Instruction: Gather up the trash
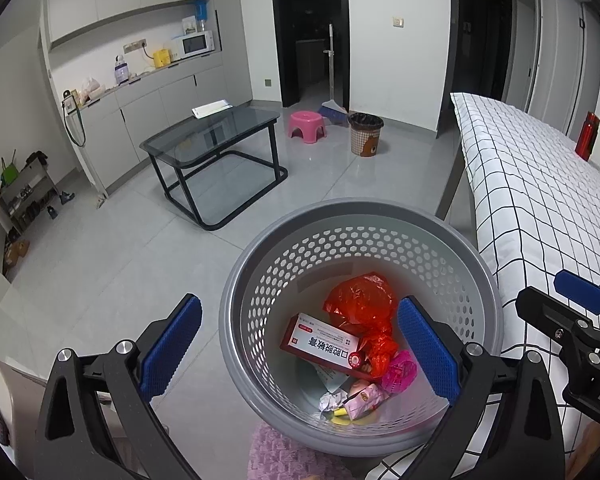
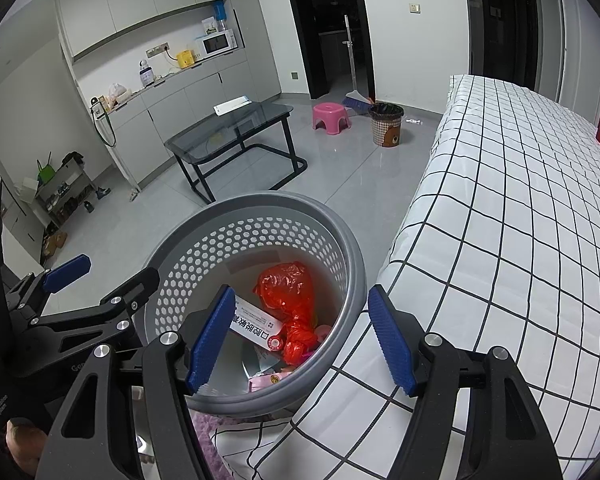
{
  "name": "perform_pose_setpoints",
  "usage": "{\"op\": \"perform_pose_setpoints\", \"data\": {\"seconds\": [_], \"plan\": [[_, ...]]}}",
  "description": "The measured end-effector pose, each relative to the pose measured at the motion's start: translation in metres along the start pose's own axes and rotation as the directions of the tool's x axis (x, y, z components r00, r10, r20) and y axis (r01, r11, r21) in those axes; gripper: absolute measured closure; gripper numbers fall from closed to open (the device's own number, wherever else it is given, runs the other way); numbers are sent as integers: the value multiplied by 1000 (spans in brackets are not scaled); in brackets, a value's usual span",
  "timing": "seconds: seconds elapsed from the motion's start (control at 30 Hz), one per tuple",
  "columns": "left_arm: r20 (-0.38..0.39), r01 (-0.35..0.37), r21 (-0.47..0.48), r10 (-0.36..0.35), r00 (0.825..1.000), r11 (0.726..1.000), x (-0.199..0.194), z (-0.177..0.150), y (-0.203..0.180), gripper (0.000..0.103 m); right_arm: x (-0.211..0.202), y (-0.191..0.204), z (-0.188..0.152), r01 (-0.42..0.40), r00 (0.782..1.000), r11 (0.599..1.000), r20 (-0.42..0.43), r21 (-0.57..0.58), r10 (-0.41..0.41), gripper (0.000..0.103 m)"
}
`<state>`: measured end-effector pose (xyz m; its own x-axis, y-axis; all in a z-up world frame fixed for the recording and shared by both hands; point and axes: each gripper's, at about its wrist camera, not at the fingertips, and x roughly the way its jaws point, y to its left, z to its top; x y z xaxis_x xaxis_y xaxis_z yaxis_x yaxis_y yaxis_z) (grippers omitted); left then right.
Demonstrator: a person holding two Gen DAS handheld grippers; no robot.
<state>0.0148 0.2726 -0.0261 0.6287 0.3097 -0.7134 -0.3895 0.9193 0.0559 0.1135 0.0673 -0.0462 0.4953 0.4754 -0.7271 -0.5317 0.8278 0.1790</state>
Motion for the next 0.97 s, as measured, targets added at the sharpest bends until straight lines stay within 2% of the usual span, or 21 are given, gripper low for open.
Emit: {"op": "perform_pose_setpoints", "data": {"seconds": [0.97], "plan": [[-4,-5,-14,5,1000,1000,1,-1,-3,6,1,0,-2,0,1000,1000,1,0,0,37]]}}
